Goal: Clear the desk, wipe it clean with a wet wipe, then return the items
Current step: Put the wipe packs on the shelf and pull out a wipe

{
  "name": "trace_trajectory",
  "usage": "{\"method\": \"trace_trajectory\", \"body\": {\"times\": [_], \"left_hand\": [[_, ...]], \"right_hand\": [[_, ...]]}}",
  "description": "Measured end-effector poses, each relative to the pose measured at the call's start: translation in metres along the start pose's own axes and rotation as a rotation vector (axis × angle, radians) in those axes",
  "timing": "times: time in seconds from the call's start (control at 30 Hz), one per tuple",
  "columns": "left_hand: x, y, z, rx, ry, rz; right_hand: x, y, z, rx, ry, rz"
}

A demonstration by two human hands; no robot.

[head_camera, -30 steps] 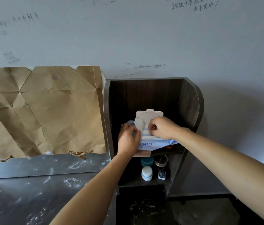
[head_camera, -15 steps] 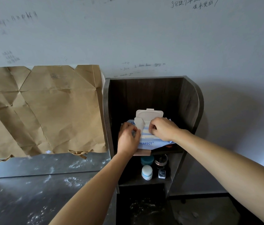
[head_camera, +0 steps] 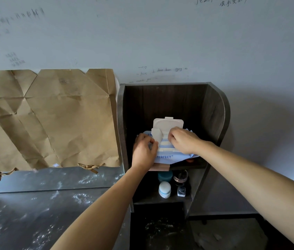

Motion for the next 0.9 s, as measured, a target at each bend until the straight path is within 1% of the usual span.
{"method": "trace_trajectory", "body": {"times": [0.07,0.13,0.23,0.33,0.5,0.7,0.83,0.9], "left_hand": [[-0.001,0.000,-0.001,-0.006,-0.016,0.009],[-0.002,0.000,-0.002,-0.014,-0.023,0.020],[-0.003,0.002,-0.002,-0.024,-0.021,0.029],[-0.003,0.003,-0.002,-0.031,-0.033,0.025],[-0.006,0.005,-0.004,-0.044,-0.029,0.045],[-0.008,0.006,-0.005,-0.057,-0.017,0.074],[-0.009,0.006,-0.004,-0.067,-0.017,0.088],[-0.009,0.005,-0.004,-0.074,-0.019,0.088]], "right_hand": [[-0.006,0.003,-0.002,0.039,0.043,-0.097],[-0.011,0.005,-0.002,0.035,0.079,-0.158],[-0.007,0.001,0.002,-0.027,0.047,-0.089],[-0.002,-0.003,0.003,-0.054,0.066,0.017],[-0.004,-0.002,0.000,-0.040,0.048,-0.029],[-0.005,0.005,-0.008,0.091,0.066,-0.192],[-0.011,0.012,-0.012,0.179,0.122,-0.491],[-0.014,0.014,-0.012,0.193,0.147,-0.582]]}}
Point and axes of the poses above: each hand's wrist, its own z-axis away from the middle knuckle, its own x-axis out of the palm, y = z × x, the point moved 4 cm from there along -z, towards the middle knuckle, and after that the axes turned 2 degrees about z, right-handed, at the moved point
